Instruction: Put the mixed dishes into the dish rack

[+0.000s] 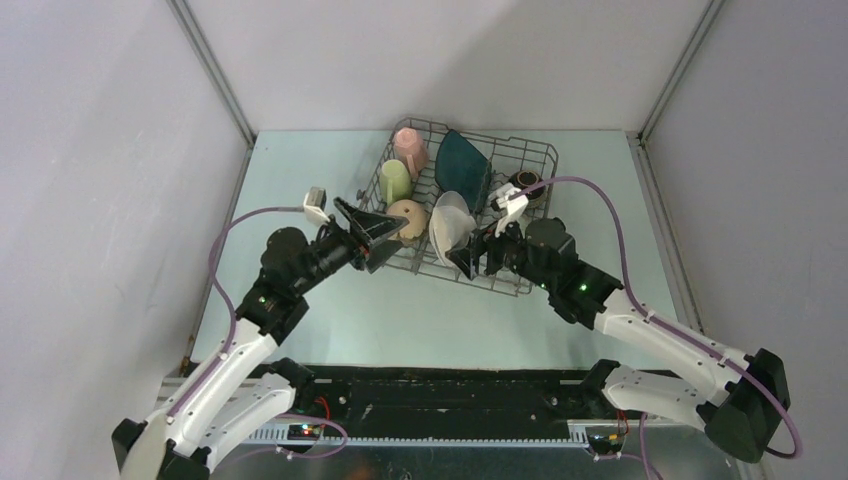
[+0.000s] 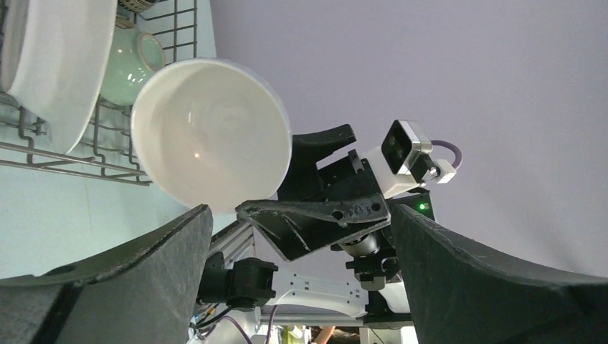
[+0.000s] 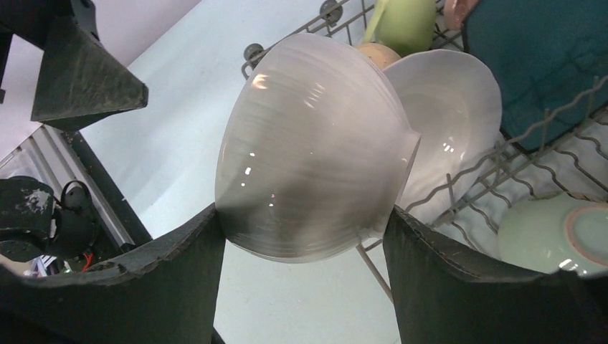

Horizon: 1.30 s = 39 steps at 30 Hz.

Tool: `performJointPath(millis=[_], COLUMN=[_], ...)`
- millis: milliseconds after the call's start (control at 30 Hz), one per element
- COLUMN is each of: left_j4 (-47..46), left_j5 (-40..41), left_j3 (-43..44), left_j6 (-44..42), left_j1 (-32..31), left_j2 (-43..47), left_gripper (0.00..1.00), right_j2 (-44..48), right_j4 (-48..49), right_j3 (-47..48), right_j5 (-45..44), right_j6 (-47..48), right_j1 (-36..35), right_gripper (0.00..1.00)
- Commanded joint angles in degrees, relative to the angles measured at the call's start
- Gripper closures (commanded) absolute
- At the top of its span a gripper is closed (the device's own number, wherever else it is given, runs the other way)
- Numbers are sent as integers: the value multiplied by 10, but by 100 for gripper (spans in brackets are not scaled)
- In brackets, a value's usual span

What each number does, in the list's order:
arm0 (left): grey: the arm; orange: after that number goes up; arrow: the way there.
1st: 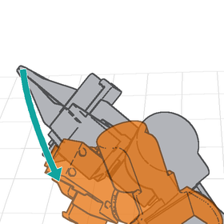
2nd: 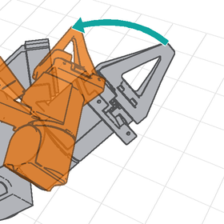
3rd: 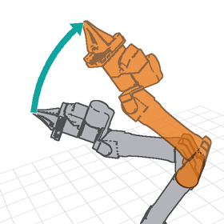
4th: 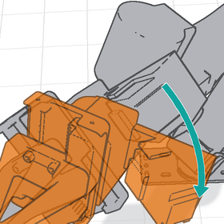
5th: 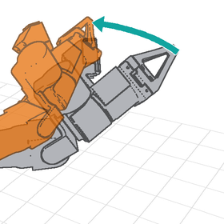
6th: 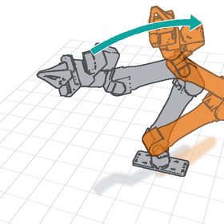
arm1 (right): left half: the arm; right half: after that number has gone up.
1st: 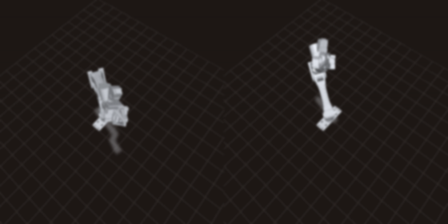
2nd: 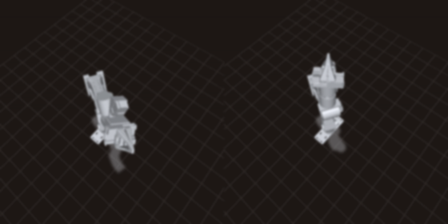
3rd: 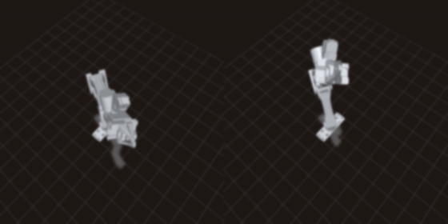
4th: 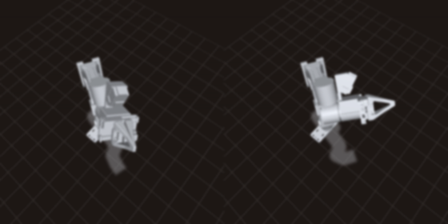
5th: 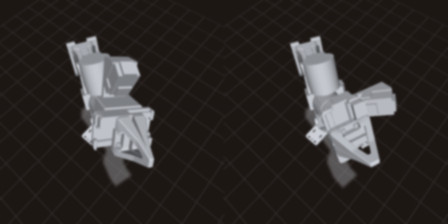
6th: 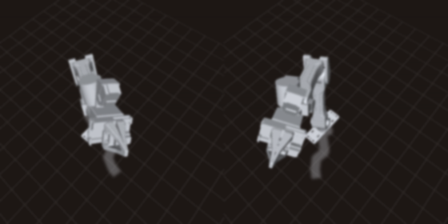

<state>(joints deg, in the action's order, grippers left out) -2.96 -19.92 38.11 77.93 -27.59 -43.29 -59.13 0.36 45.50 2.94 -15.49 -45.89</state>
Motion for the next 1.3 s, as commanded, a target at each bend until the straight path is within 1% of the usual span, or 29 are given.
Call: performJointPath(millis=[0,100,400,467,533,600,633,667,800,900,1033,1167,1267], left_j4=[16,52,81,101,127,151,157,167,199,227,277,311,321], left_j5=[-1,11,18,21,35,46,49,53,48,49,72,114,131], left_j3=[28,38,49,56,65,74,75,78,90,101,111,115,114], left_j6=[-25,-47,-70,-84,-105,-128,-143,-151,-210,-260,-303,-337,-349], left_j1=[6,9,18,19,19,19,19,19,19,19,20,21,23], left_j2=[2,13,23,26,29,34,37,39,44,45,52,68,77], left_gripper=[3,3,3,3,3,3,3,3,3,3,3,2,2], right_j2=[29,41,69,71,63,43,25,9,-52,-118,-186,-225,-256], right_j4=[25,5,-44,-61,-107,-193,-215,-253,-326,-368,-436,-460,-472], right_j3=[7,6,5,11,34,83,96,117,173,216,279,300,316], right_j5=[7,9,24,36,72,89,90,85,51,34,23,-89,-143], right_j6=[-3,1,18,30,59,112,125,145,186,185,177,174,178], right_j1=[17,34,94,110,126,140,145,147,151,150,144,121,103], right_gripper=[100,100,100,100,100,100,100,100,100,100,100,100,100])
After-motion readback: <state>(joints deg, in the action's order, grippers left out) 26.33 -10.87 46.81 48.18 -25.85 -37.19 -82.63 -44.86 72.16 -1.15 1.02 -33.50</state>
